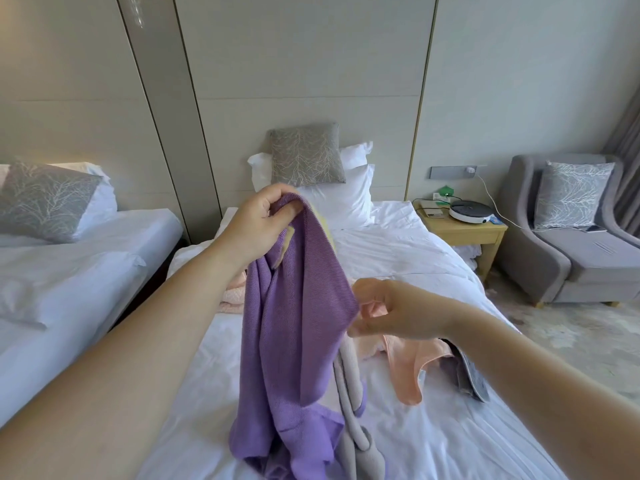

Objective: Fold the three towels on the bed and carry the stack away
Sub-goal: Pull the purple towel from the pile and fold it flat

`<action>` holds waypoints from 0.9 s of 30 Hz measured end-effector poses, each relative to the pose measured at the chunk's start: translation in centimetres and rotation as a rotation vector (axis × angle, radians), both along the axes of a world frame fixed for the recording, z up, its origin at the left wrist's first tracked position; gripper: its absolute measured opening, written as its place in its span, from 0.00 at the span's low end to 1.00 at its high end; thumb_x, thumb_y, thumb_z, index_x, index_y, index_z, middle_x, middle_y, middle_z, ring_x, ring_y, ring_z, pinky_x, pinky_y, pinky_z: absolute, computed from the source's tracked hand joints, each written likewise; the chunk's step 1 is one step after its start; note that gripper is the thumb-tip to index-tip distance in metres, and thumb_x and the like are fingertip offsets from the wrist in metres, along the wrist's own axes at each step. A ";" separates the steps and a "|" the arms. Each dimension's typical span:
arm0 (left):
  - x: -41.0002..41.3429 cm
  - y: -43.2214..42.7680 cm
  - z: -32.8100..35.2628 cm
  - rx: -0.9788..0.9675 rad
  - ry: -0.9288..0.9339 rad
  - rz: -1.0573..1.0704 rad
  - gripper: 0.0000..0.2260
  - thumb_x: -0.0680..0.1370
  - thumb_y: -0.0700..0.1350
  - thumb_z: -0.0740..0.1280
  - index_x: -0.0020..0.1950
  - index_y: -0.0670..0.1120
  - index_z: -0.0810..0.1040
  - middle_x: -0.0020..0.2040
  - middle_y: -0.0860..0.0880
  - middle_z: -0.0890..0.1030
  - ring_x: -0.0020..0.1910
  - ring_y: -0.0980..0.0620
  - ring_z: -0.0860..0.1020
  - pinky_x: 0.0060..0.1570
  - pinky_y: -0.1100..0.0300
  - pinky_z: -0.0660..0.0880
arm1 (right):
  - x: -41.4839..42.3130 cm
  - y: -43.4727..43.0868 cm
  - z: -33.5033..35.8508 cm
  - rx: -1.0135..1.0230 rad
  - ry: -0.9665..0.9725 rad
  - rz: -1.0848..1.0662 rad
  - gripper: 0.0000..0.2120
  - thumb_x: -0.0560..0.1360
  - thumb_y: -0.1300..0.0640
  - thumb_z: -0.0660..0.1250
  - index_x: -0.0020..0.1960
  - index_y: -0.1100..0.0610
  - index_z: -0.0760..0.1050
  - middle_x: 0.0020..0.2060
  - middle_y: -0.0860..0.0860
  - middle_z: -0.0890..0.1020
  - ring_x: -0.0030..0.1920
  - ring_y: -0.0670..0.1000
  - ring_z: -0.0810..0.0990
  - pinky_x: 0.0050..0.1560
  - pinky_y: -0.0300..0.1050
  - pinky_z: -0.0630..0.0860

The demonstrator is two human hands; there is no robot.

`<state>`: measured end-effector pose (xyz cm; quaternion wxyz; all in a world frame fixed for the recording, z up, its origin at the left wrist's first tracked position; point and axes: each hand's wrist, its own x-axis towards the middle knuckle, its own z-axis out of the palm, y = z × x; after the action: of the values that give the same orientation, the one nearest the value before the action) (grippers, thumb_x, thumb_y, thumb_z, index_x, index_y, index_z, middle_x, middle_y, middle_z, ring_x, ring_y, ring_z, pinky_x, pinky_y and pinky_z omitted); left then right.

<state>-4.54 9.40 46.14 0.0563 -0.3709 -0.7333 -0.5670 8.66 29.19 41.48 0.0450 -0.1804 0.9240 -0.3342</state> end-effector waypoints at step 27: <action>-1.1 -0.1 -1.1 0.208 -0.248 0.031 0.11 0.82 0.46 0.60 0.45 0.56 0.79 0.43 0.54 0.81 0.45 0.55 0.79 0.52 0.60 0.75 | 0.2 -3.5 -2.6 0.113 0.278 0.020 0.08 0.79 0.64 0.60 0.41 0.58 0.68 0.45 0.53 0.72 0.42 0.45 0.67 0.48 0.35 0.65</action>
<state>-5.63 9.32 45.00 0.0124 -0.2790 -0.6775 -0.6805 8.83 25.72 38.83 -0.0699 -0.2312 0.9368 -0.2532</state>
